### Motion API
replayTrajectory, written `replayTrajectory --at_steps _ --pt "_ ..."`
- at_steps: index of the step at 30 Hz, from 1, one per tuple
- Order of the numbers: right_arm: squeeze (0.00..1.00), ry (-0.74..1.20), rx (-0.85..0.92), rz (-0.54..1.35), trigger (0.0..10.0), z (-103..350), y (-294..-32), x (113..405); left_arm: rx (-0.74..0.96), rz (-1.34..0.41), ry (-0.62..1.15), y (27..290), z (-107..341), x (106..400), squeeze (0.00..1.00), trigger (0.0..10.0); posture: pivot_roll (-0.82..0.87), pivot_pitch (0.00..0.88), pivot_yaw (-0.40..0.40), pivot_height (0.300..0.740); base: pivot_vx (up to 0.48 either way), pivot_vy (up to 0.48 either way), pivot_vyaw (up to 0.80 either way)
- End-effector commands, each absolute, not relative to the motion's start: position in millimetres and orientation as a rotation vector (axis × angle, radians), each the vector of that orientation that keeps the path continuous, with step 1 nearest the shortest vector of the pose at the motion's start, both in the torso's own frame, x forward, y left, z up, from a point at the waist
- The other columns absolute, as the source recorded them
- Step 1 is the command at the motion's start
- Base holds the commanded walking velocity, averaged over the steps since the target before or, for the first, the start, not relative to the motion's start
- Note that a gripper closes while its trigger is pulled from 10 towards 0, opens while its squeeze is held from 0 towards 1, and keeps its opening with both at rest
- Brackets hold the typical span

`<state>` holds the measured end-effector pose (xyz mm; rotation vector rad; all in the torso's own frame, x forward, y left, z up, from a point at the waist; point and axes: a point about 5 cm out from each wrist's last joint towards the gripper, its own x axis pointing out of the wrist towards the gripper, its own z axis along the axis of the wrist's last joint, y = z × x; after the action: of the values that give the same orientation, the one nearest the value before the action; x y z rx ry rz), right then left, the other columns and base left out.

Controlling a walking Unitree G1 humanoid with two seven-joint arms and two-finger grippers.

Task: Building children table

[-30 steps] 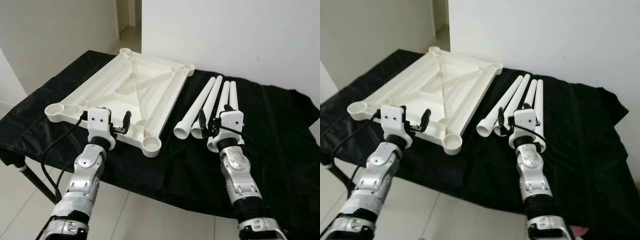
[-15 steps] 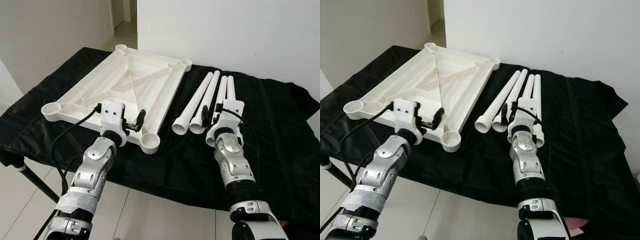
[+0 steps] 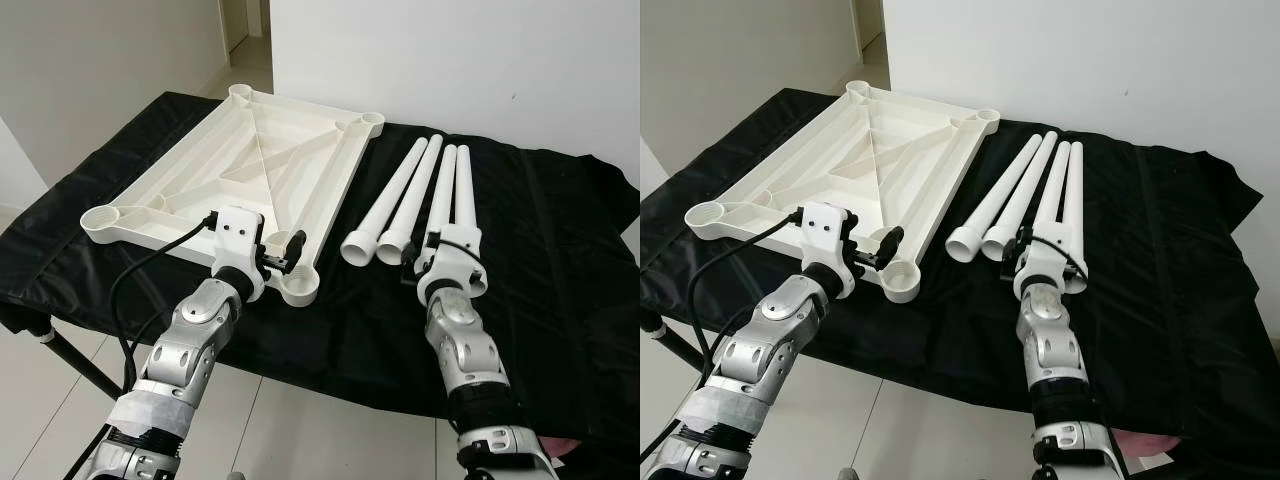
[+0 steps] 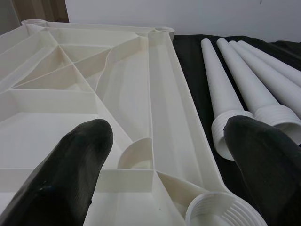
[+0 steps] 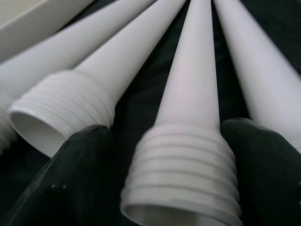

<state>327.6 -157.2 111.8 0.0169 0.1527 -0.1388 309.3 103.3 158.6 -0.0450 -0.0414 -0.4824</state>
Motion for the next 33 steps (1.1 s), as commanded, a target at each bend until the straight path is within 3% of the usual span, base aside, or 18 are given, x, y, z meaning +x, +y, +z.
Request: replayTrajectory --at_steps 1,12,13,15,16,17,25,26,27,28,33 --pt "0.00 0.212 0.015 -0.127 10.0 101 -155 324 -0.029 -0.688 -0.046 94 162 301 0.00 10.0 -0.04 0.030 0.015 0.740 0.000 0.000 0.00" --pt "0.00 0.257 0.019 -0.133 10.0 92 -157 322 -0.024 -0.688 -0.047 95 166 299 0.00 10.0 -0.03 0.023 0.010 0.740 0.000 0.000 0.00" --pt "0.00 0.239 0.026 -0.128 7.3 93 -158 324 -0.013 -0.683 -0.052 95 167 299 0.00 10.0 -0.03 0.021 0.010 0.740 0.000 0.000 0.00" --pt "0.00 0.239 0.026 -0.128 7.3 93 -158 324 -0.013 -0.683 -0.052 95 167 299 0.00 10.0 -0.03 0.021 0.010 0.740 0.000 0.000 0.00" --pt "0.00 0.217 0.018 -0.137 9.2 97 -162 328 -0.013 -0.684 -0.051 95 167 299 0.00 10.0 -0.03 0.013 0.009 0.740 0.000 0.000 0.00" --pt "0.00 0.213 0.005 -0.141 9.8 98 -164 330 -0.016 -0.682 -0.048 96 167 299 0.00 10.0 -0.03 0.013 0.009 0.740 0.000 0.000 0.00" --pt "0.00 0.200 0.005 -0.140 10.0 99 -164 333 -0.014 -0.678 -0.051 96 167 299 0.00 10.0 -0.02 0.004 0.006 0.740 0.000 0.000 0.00" --pt "0.00 0.201 -0.001 -0.132 4.6 99 -163 334 -0.011 -0.678 -0.052 96 167 299 0.00 10.0 -0.02 0.001 0.004 0.740 0.000 0.000 0.00" --pt "0.00 0.201 -0.001 -0.132 4.6 99 -163 334 -0.011 -0.678 -0.052 96 167 299 0.00 10.0 -0.02 0.001 0.004 0.740 0.000 0.000 0.00" --pt "0.00 0.201 0.006 -0.112 0.0 97 -160 335 -0.010 -0.679 -0.054 96 167 299 0.00 10.0 -0.01 0.000 0.003 0.740 0.000 0.000 0.00" --pt "0.00 0.204 0.019 -0.101 0.0 95 -157 335 -0.005 -0.679 -0.053 96 166 298 0.00 10.0 -0.01 0.000 0.000 0.740 0.000 0.000 0.00"
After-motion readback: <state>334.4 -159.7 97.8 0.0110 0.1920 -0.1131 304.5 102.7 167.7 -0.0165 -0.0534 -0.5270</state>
